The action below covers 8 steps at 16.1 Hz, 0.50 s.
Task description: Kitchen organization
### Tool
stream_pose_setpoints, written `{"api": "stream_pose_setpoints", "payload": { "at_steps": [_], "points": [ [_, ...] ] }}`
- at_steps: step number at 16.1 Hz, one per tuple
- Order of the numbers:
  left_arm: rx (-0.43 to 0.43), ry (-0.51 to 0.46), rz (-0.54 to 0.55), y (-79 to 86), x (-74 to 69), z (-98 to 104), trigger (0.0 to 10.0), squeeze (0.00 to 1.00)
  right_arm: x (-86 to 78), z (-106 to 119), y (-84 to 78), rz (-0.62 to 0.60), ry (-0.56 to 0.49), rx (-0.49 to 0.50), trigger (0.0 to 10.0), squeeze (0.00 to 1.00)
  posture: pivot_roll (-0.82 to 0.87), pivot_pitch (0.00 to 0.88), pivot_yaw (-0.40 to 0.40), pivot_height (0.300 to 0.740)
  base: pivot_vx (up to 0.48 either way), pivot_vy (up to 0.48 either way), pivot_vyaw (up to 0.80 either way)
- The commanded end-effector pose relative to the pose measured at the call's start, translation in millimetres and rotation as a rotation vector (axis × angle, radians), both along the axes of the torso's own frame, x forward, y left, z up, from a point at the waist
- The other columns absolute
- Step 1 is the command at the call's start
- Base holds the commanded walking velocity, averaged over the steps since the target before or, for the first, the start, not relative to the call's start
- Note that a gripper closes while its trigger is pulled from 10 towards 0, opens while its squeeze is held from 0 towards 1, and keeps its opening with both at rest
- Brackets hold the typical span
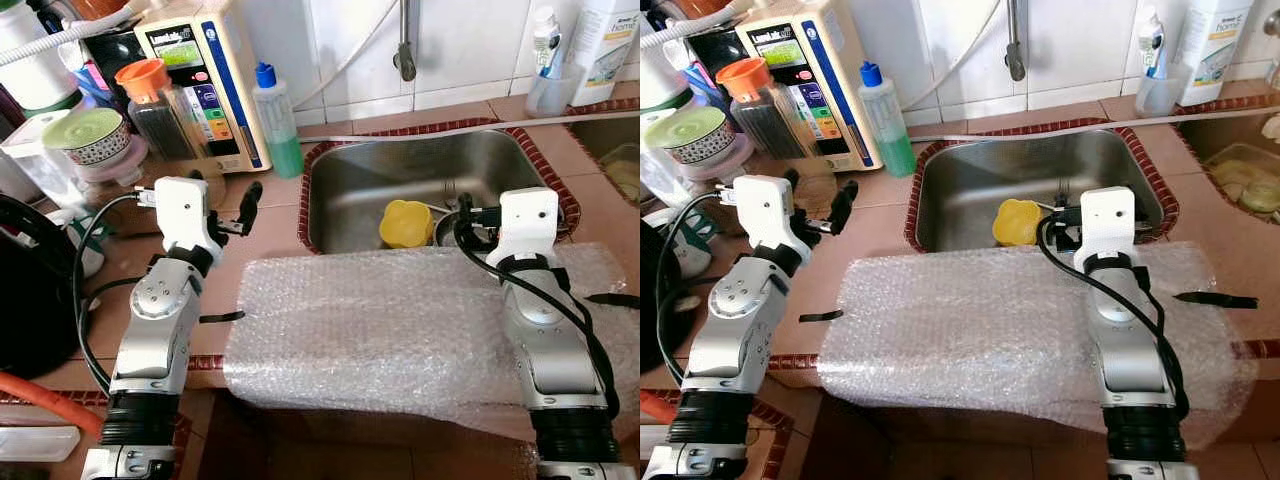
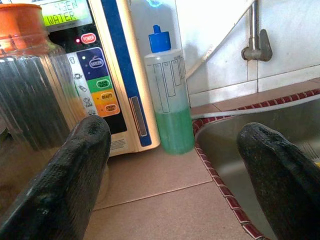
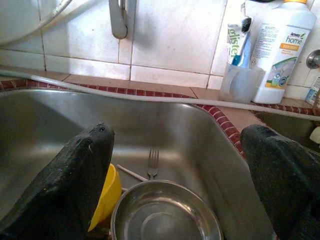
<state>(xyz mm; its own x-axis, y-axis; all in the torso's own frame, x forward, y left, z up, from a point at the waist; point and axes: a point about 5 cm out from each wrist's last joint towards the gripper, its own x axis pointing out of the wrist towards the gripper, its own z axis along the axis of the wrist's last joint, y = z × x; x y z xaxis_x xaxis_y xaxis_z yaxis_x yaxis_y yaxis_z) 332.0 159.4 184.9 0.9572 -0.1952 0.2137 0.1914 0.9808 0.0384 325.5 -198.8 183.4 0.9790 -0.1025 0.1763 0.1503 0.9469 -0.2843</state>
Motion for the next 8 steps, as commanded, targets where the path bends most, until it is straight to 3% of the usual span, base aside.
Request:
{"api": "stream_pose_setpoints", "payload": {
  "at_steps": [1,8],
  "points": [
    [0.014,-0.001,0.015,3.2,0.7,2.6,10.0,0.0,-1.1,6.1,5.8,0.009,-0.022,0.0,10.0,0.0,-0.33,0.037,0.216,0.74,-0.289,0.0,0.0],
    [0.021,-0.001,0.007,2.2,2.4,3.7,10.0,0.0,0.0,8.8,1.2,-0.005,-0.025,-0.006,10.0,0.0,-0.33,0.033,0.215,0.74,-0.291,0.0,0.0]
  ]
}}
